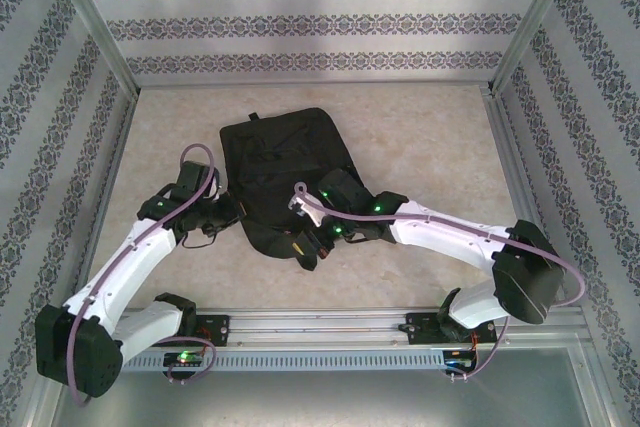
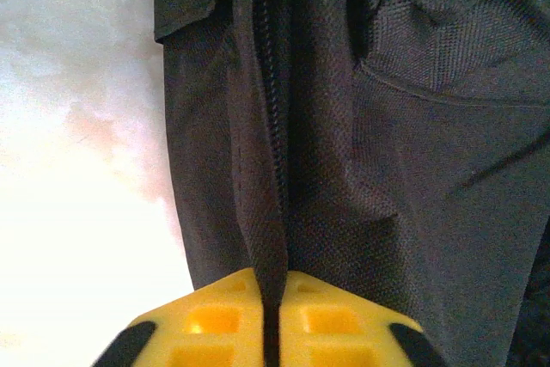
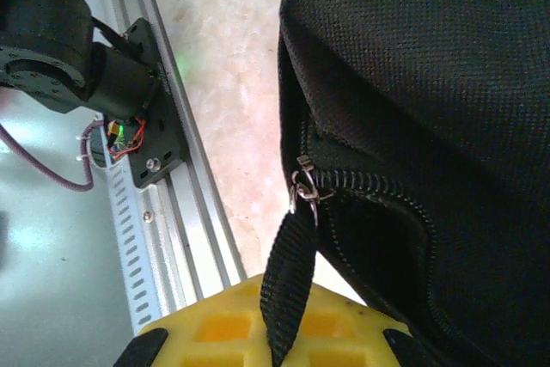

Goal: Pack the student bag

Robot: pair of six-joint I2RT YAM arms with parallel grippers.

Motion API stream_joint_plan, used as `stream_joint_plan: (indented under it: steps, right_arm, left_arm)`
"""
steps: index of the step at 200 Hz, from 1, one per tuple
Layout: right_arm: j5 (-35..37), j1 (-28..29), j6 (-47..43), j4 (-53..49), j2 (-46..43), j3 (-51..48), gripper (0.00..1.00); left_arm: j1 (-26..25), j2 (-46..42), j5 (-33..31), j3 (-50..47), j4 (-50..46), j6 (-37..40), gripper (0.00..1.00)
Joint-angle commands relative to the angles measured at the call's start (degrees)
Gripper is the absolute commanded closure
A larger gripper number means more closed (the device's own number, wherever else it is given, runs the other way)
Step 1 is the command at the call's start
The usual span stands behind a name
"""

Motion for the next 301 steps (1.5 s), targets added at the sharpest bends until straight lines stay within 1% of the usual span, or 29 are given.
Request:
stream_joint_plan:
  steps: [1,7,19,32,48,69,96,108,134,147,192,237,253,268,301]
  right_arm:
    - [-5.01,1.56,3.13,1.11,2.87,3.72,1.0]
    - [-5.1,2.51,2.72,0.07,4.44,5.51,1.0]
    - [-4.66,4.45,1.45,-1.81,7.2,8.57,1.0]
    - [-4.68,5.72,1.25,-2.16,9.52,10.66,1.0]
    - [-4.96,6.22,1.6,-1.76,11.34,11.83,1.0]
    - [-5.55,6.61,1.99,-0.68,12.56,12.32,1.0]
    - [-5.85,7.03,2.09,-0.31,13.45,12.54,1.0]
    - [-5.63,7.08,2.07,-0.19,13.46,12.33,1.0]
    - [-4.88,7.03,1.81,-0.03,13.0,11.72,1.0]
    - [-4.79,7.09,1.83,0.28,12.76,11.34,1.0]
    - [-5.21,7.07,2.09,1.27,13.02,10.87,1.0]
    - [-5.48,7.01,1.81,1.13,13.19,10.96,1.0]
    - [-5.49,6.98,1.55,0.8,13.24,10.87,1.0]
    - [-5.42,7.05,1.23,-0.27,13.3,10.96,1.0]
    - [-4.78,6.56,0.08,-4.27,12.07,9.87,1.0]
  left_arm:
    - [1.9,0.5,-2.36,1.42,-2.06,-0.55,0.74]
    - [1.9,0.08,-1.05,1.2,-2.45,-1.88,0.7]
    - [1.81,-1.57,0.14,0.99,-4.45,-4.6,0.55]
    - [1.87,-4.15,1.11,0.68,-7.35,-7.68,0.52]
    - [1.56,-7.73,1.2,-0.12,-11.41,-12.94,0.53]
    - [-0.5,-10.53,1.83,-1.46,-15.11,-18.88,0.55]
    - [-4.46,-13.9,2.02,-4.44,-11.48,-26.27,0.56]
    - [-6.47,-13.81,1.49,-4.78,-10.59,-28.54,0.56]
    - [-11.25,-11.6,-0.53,-4.59,-10.03,-31.07,0.58]
    - [-12.72,-10.84,-1.4,-4.99,-8.76,-31.94,0.58]
    - [-13.82,-9.61,-1.96,-5.62,-5.19,-32.82,0.57]
    - [-14.79,-7.37,-0.98,-7.93,0.01,-33.52,0.57]
    - [-14.73,-5.71,-1.27,-8.08,0.77,-32.22,0.58]
    - [-14.73,-4.28,-1.32,-7.8,0.09,-30.37,0.64]
    - [-14.38,-3.6,-4.48,-4.89,-7.3,-24.33,0.89]
